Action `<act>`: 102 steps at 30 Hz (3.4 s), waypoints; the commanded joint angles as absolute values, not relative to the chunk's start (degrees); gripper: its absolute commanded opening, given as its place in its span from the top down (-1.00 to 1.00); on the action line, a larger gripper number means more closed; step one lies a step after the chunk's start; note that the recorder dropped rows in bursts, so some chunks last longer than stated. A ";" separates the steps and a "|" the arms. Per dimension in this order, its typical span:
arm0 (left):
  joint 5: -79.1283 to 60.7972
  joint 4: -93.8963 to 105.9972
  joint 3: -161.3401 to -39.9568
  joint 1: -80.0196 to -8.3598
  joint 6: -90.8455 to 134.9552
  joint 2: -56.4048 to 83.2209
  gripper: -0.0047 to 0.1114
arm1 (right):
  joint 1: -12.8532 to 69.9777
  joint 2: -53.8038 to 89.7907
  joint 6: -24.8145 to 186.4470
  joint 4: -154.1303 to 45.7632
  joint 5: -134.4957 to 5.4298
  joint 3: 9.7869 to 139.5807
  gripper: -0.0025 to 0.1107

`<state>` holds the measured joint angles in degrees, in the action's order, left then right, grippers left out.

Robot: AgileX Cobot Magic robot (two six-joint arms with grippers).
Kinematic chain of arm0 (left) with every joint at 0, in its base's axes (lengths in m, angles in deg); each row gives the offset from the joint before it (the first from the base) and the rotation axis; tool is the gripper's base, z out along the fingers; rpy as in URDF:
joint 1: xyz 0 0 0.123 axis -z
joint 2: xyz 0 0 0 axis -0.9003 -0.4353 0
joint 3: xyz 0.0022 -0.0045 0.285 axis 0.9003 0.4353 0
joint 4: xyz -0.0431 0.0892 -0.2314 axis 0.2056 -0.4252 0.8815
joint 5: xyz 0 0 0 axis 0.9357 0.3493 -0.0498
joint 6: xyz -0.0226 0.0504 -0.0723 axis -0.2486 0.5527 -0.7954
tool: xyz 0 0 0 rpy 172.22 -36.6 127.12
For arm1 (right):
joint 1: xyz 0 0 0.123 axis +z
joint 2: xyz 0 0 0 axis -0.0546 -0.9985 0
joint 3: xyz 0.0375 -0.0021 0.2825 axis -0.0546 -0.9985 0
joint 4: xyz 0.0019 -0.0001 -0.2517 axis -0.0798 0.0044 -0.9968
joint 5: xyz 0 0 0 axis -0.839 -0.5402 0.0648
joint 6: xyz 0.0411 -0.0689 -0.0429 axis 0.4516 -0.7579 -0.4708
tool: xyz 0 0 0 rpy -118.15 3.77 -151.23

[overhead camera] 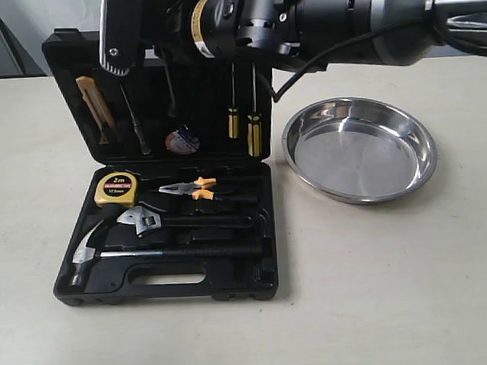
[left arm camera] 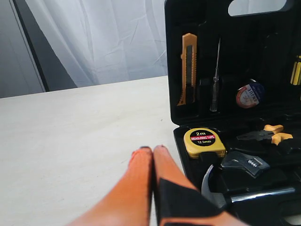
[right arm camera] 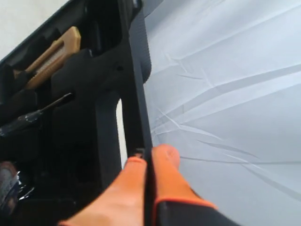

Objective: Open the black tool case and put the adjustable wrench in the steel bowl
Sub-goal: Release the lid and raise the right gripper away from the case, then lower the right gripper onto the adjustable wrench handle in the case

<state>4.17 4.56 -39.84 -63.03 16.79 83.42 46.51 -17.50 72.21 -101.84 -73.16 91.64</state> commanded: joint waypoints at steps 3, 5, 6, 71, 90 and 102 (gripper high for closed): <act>4.12 4.37 -39.96 -62.97 16.75 83.22 0.91 | 42.56 -21.26 72.51 -100.41 -73.55 90.78 0.83; 4.12 4.37 -39.96 -62.97 16.75 83.22 0.91 | 41.80 -21.26 73.25 -98.68 -76.61 91.94 0.43; 4.12 4.37 -39.96 -62.97 16.75 83.22 0.91 | 41.60 -21.39 73.94 -98.68 -77.47 92.25 0.27; 4.12 4.37 -39.96 -62.97 16.75 83.22 0.91 | 46.57 -29.96 21.68 -13.35 -67.86 105.48 0.96; 4.12 4.37 -39.96 -62.97 16.75 83.22 0.91 | 30.09 -29.96 54.56 -38.96 -111.83 105.48 0.96; 4.12 4.37 -39.96 -62.97 16.75 83.22 0.91 | 37.21 -29.96 46.20 -36.14 -134.50 105.48 0.96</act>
